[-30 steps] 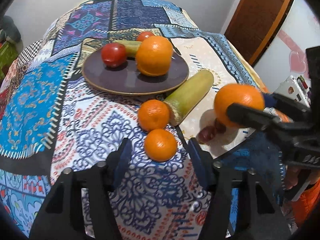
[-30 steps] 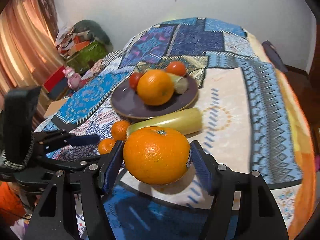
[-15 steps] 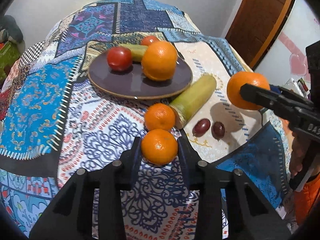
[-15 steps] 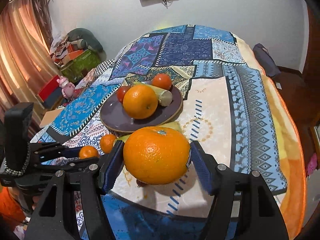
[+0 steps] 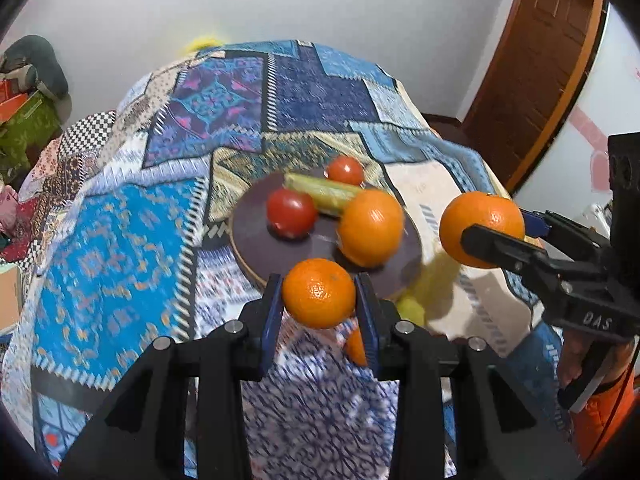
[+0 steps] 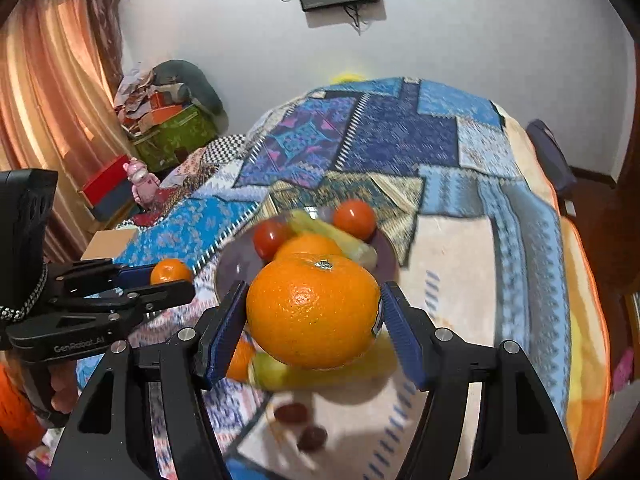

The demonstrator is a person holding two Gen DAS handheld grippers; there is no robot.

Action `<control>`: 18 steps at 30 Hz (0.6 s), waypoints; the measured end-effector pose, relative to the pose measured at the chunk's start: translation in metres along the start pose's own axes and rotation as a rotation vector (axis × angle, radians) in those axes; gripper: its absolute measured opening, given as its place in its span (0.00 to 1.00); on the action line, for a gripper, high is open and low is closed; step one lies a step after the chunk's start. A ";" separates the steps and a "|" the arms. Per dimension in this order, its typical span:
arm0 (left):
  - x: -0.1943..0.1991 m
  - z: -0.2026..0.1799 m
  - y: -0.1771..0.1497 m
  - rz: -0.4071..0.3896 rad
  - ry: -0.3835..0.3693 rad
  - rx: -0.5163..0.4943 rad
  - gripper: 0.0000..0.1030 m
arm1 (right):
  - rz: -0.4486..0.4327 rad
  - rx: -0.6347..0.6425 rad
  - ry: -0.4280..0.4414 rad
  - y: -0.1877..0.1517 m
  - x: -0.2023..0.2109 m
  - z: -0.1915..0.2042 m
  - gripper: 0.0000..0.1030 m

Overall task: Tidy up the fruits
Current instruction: 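Carry the mandarin and orange onto the plate with both grippers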

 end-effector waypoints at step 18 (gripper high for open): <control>-0.066 0.045 0.027 0.083 0.020 0.022 0.34 | 0.022 0.074 0.044 0.042 -0.066 0.036 0.62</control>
Point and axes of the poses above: each gripper's, at about its wrist camera, not at the fingertips, and x roughly against the way its jaws point, z to its left, y to its top, the point moved 7 cm from there along -x, roughly the way its jaws point, and after that the axes turned 7 degrees about -y, right-handed, at the moved point
